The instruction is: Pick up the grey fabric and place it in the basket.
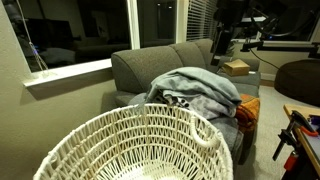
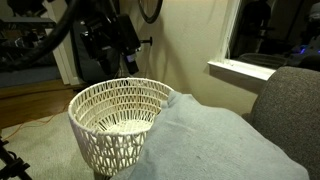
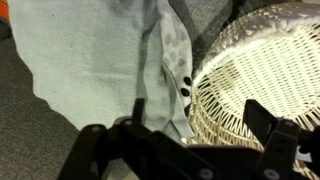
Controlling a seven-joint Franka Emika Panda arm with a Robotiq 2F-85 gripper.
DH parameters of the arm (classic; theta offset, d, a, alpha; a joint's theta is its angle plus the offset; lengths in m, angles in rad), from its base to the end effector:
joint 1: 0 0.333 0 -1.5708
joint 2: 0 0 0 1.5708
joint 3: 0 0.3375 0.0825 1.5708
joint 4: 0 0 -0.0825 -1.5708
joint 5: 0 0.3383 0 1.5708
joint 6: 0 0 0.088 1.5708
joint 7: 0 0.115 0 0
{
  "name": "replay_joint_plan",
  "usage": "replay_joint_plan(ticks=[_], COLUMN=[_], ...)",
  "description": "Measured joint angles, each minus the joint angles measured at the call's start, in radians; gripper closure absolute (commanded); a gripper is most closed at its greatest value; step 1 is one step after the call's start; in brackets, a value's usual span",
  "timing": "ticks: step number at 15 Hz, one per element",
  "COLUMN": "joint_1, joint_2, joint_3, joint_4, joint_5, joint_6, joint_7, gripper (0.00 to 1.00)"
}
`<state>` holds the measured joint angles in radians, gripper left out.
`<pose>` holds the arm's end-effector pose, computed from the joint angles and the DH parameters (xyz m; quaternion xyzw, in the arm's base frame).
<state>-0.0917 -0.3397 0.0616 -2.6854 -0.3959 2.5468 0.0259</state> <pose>0.3735 -0.0078 0.4051 0.9783 0.1230 0.0961 0.1363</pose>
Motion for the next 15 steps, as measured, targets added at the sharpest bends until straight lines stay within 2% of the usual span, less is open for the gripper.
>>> replay_joint_plan(ticks=[5, 15], joint_1=[-0.032, -0.031], joint_2=[0.086, 0.23], joint_3=[0.016, 0.012], joint_4=[0.054, 0.127], joint_5=[-0.155, -0.428], joint_6=[0.016, 0.016], joint_7=[0.127, 0.396], gripper=[0.0, 0.0])
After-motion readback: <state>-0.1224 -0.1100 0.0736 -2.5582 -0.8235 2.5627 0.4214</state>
